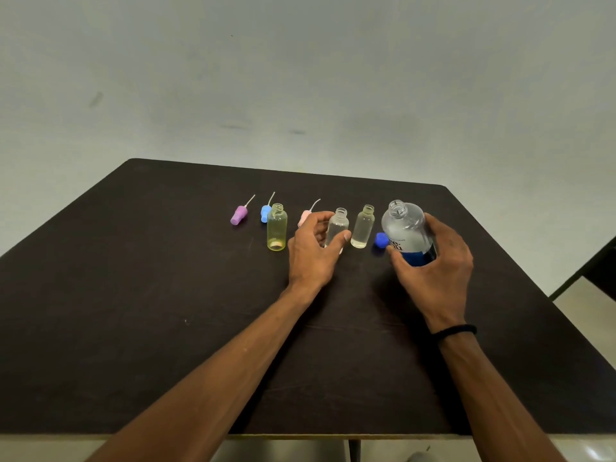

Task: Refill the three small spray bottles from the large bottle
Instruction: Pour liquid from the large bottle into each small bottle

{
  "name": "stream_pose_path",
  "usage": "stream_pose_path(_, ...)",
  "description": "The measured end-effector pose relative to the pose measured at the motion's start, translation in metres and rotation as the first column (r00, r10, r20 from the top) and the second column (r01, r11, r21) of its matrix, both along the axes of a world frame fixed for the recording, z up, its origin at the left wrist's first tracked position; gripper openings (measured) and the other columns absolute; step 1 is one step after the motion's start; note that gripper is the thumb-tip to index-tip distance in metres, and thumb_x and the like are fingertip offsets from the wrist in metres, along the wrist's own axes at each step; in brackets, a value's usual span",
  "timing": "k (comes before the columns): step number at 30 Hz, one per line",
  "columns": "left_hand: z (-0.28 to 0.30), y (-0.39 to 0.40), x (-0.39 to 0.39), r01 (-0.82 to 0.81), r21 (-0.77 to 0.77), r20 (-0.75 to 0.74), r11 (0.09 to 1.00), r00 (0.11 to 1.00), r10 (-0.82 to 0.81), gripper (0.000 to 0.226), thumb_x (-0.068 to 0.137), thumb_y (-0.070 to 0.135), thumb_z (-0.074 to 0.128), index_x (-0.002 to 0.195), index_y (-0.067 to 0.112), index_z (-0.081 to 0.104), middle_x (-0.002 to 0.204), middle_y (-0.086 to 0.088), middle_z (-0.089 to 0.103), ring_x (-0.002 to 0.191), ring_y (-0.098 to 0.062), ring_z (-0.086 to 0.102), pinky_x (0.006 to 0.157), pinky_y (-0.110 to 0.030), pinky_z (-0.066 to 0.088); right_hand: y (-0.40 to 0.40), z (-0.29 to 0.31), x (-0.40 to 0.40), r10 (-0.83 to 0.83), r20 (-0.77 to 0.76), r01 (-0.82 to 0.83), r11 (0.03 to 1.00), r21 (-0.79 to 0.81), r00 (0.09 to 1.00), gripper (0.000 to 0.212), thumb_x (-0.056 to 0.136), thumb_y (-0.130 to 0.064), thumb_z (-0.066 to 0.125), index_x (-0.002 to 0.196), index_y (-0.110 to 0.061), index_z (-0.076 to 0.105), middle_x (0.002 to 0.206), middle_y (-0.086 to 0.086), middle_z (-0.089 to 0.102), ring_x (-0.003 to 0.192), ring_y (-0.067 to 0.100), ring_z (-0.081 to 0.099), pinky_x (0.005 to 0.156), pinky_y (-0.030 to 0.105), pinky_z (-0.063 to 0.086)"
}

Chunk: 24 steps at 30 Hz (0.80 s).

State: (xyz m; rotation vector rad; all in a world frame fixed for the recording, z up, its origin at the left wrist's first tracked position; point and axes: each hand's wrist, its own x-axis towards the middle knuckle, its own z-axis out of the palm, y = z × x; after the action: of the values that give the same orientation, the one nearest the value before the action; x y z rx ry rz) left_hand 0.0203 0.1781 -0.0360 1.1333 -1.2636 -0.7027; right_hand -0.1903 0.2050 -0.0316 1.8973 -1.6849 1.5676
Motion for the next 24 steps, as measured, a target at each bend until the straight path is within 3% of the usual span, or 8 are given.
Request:
stream_pose_path(11,0.009,-0.007,-0.007,-0.035,0.070,0.066,0.997,0.997,0.030,0.054,0.087,0.026,0.086,0.136,0.018,0.065,0.128,0.002,0.073,0.117,-0.007,0.068,0.102,-0.024,0.057,0.000,0.000,0.000,0.010,0.008,-0.010,1.000,-0.009,1.000,0.080,0.073,-0.031,0.096,0.143,-0.010,0.061,0.136,0.009,0.068,0.126,0.027,0.064,0.108,0.058,0.051)
stream_pose_path(15,0.012,0.016,-0.005,-0.066,0.114,-0.007,0.991,0.998,0.067,0.061,0.090,0.026,0.084,0.144,0.010,0.061,0.136,-0.005,0.071,0.123,-0.009,0.067,0.105,-0.024,0.054,0.001,0.001,-0.001,0.034,0.033,-0.035,0.999,0.007,0.999,0.080,0.075,-0.036,0.093,0.143,-0.011,0.061,0.137,0.009,0.068,0.126,0.026,0.064,0.107,0.057,0.053)
stream_pose_path(17,0.011,0.040,-0.002,-0.133,0.098,-0.021,0.986,0.990,0.136,0.049,0.093,0.024,0.081,0.137,0.012,0.067,0.127,0.000,0.075,0.115,-0.004,0.070,0.102,-0.022,0.056,0.001,0.001,-0.002,0.037,0.044,-0.038,0.999,0.026,0.998,0.081,0.075,-0.041,0.090,0.145,-0.012,0.059,0.138,0.009,0.067,0.126,0.025,0.063,0.106,0.056,0.053)
stream_pose_path(19,0.008,0.067,0.003,-0.233,0.045,-0.028,0.972,0.972,0.234,0.026,0.093,0.022,0.080,0.118,0.018,0.074,0.106,0.009,0.077,0.097,-0.001,0.072,0.091,-0.023,0.059,0.001,0.002,-0.002,0.039,0.057,-0.041,0.999,0.028,0.998,0.082,0.076,-0.042,0.090,0.145,-0.012,0.059,0.138,0.009,0.067,0.126,0.025,0.063,0.106,0.057,0.053)
stream_pose_path(21,0.006,0.080,0.014,-0.357,0.000,-0.015,0.934,0.934,0.357,0.010,0.092,0.024,0.079,0.099,0.025,0.072,0.089,0.012,0.073,0.084,-0.007,0.070,0.088,-0.035,0.059,0.003,0.003,0.000,0.048,0.060,-0.049,0.999,0.017,0.997,0.082,0.076,-0.044,0.090,0.144,-0.012,0.059,0.137,0.009,0.067,0.124,0.026,0.064,0.105,0.057,0.053)
stream_pose_path(24,0.007,0.071,0.036,-0.458,0.037,0.039,0.888,0.889,0.457,0.024,0.089,0.030,0.082,0.104,0.027,0.064,0.097,0.011,0.068,0.093,-0.013,0.065,0.096,-0.044,0.053,0.007,0.005,0.004,0.055,0.065,-0.054,0.998,-0.013,0.996,0.081,0.076,-0.045,0.091,0.142,-0.010,0.060,0.135,0.010,0.068,0.122,0.027,0.066,0.105,0.057,0.054)
